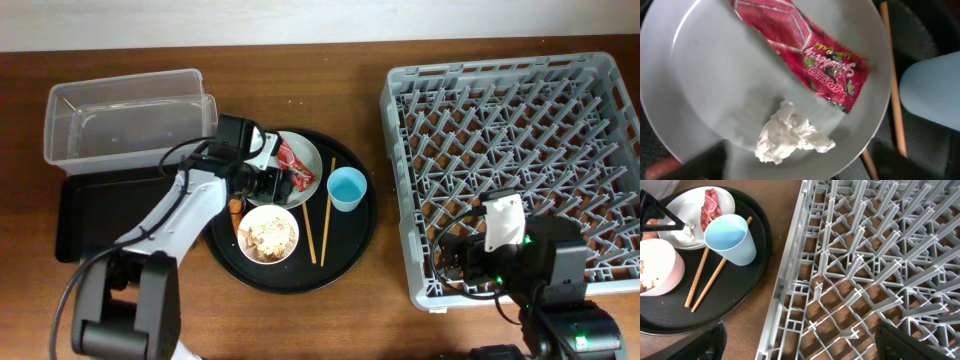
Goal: Sort waste into correct bins and load items into the dishwasher rack
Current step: 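Reach the left gripper to the grey plate and grasp the white tissue, then carry the tissue with the left gripper and drop it into the clear bin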
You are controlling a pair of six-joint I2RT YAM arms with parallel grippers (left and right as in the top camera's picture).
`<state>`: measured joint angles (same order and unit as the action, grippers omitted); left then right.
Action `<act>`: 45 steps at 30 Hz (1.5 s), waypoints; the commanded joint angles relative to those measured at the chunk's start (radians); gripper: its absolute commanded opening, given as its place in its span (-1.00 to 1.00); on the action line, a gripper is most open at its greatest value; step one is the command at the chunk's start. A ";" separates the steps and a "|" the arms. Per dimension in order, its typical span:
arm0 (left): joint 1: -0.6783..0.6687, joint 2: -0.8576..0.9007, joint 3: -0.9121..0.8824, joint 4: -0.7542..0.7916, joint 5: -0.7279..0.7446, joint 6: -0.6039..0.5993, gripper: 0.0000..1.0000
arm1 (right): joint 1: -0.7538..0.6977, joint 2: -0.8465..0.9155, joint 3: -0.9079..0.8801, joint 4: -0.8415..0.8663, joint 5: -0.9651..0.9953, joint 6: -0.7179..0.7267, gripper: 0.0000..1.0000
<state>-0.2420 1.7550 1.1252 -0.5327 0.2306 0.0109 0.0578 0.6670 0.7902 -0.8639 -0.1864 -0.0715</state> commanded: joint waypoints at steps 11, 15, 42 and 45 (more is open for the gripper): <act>-0.004 0.111 0.013 0.044 -0.011 0.000 0.03 | -0.006 0.035 0.025 -0.013 -0.012 0.010 0.77; -0.004 0.107 0.027 0.054 -0.011 0.000 -0.50 | -0.006 0.035 0.025 -0.013 -0.012 0.010 0.76; 0.256 -0.090 0.167 0.240 -0.279 0.000 0.49 | -0.006 0.035 0.025 -0.020 0.010 0.010 0.78; 0.251 -0.081 0.167 0.216 -0.257 0.000 0.50 | -0.006 0.035 0.025 -0.020 0.010 0.010 0.78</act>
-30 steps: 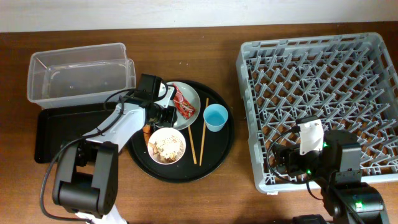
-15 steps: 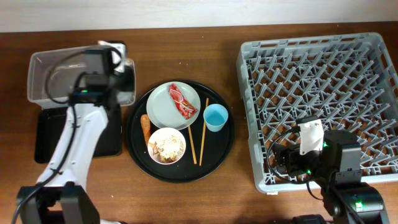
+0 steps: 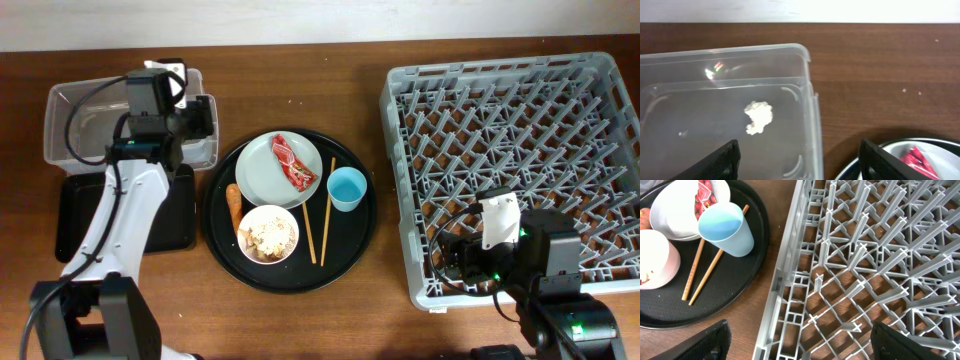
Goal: Sort waste into correct bins and load items into the dishwasher rack
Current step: 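Carry the tissue with the left gripper and drop it into the clear bin, then grasp the red candy wrapper on the plate with the left gripper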
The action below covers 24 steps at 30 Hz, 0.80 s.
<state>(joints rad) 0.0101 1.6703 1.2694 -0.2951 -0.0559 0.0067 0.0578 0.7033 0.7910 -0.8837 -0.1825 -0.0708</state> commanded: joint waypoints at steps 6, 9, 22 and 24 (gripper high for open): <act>-0.103 0.010 0.022 -0.101 0.206 0.003 0.50 | -0.006 -0.001 0.025 0.000 0.006 0.009 0.78; -0.217 0.090 0.022 -0.138 0.206 -0.142 0.62 | -0.006 -0.001 0.024 0.000 0.006 0.009 0.77; -0.375 0.390 0.022 -0.075 0.151 -0.358 -0.60 | -0.006 -0.001 0.024 -0.003 0.006 0.009 0.78; -0.374 0.387 0.026 -0.077 0.137 -0.358 -0.79 | -0.006 -0.001 0.024 -0.003 0.006 0.009 0.77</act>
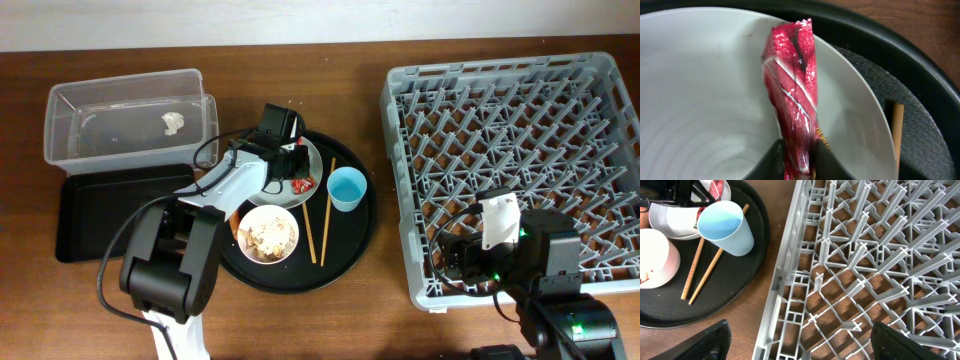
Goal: Sort waste into correct bins and load items into the dishwasher rack
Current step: 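Grasp the red candy wrapper on the plate with the left gripper, then move the wrapper left and release it into the clear bin, then grasp the light blue cup with the left gripper and lift it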
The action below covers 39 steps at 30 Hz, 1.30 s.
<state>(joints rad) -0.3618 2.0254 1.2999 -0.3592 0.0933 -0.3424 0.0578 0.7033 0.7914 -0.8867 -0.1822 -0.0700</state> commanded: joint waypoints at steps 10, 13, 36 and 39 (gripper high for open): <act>0.112 -0.351 0.024 -0.057 -0.376 0.034 -0.99 | -0.006 -0.001 0.024 -0.001 0.005 0.008 0.78; 0.258 -0.358 0.024 -0.053 -0.423 0.034 -0.99 | -0.006 -0.001 0.024 -0.001 0.005 0.008 0.78; 0.137 -0.362 0.029 -0.272 0.095 0.296 0.61 | -0.006 -0.001 0.024 0.001 -0.068 0.008 0.96; 0.013 -0.356 0.027 -0.332 0.095 0.295 0.65 | -0.006 -0.001 0.024 0.000 -0.069 0.008 0.96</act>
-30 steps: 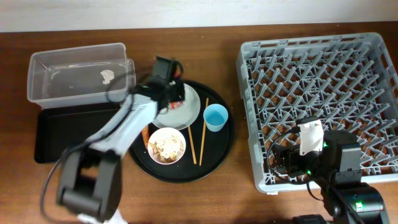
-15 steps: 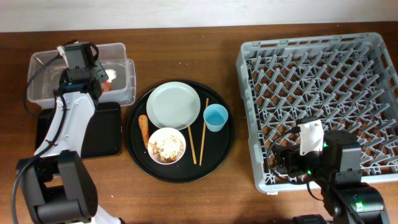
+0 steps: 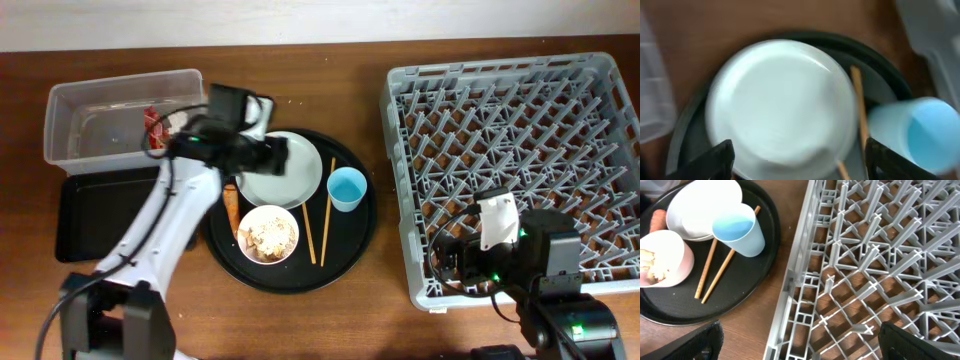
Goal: Sort waste into correct bins and load items into the dishwasher rack
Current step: 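Grasp the light blue cup with the left gripper and lift it, then pass the blue cup from the left gripper to the right gripper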
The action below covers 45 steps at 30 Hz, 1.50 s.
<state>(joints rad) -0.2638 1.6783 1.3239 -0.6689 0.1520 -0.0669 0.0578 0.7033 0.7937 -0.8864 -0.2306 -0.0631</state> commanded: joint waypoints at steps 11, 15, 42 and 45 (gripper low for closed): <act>-0.260 0.229 0.003 0.075 0.096 0.015 0.28 | -0.006 -0.001 0.022 0.000 -0.021 0.001 0.96; -0.259 0.231 0.003 0.077 0.096 0.015 -1.00 | -0.006 -0.001 0.022 -0.003 -0.021 0.002 0.97; -0.065 0.167 0.040 0.048 1.251 0.000 -1.00 | -0.005 0.482 0.022 0.561 -0.885 0.067 0.97; -0.086 0.167 0.040 0.056 1.250 0.000 -1.00 | -0.005 0.482 0.022 0.563 -0.912 0.068 0.93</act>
<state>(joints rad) -0.3347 1.8732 1.3449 -0.6235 1.3735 -0.0643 0.0532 1.1831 0.8005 -0.3279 -1.0954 0.0181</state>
